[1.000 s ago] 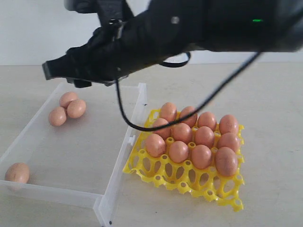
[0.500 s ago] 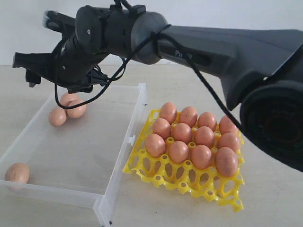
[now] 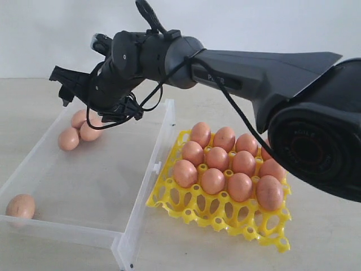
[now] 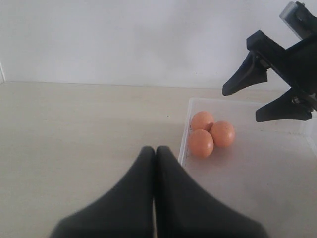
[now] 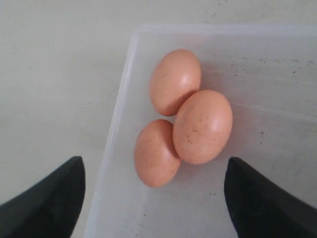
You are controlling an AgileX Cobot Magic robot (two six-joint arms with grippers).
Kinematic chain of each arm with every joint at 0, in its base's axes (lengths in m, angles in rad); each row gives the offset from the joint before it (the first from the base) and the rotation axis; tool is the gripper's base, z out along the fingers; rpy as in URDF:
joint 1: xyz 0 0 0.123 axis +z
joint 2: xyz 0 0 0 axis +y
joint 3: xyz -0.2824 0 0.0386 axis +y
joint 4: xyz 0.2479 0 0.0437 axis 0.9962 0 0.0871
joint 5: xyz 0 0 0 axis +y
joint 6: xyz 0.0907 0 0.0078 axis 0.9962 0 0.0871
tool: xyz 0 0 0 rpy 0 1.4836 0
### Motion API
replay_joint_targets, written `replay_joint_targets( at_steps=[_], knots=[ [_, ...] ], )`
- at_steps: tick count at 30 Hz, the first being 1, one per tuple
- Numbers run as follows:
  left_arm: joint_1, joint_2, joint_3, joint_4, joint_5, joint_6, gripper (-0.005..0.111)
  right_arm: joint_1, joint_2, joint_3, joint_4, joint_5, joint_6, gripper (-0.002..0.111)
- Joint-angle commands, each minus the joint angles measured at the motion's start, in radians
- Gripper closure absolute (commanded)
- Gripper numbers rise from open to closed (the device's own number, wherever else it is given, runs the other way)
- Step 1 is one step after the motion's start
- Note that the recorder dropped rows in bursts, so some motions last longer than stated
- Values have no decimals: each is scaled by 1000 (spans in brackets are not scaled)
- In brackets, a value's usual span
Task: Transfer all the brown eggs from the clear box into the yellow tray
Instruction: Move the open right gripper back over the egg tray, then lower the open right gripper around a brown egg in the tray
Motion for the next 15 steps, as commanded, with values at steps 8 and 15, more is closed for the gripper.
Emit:
replay_joint_targets(
  at_steps=[8,15],
  knots=[
    [1,3,-4,-5,0,1,111,-6,61,-7,27,-59,18,36],
    [1,3,-4,-5,0,1,111,-6,80,-7,28,-109,14,36]
  ],
)
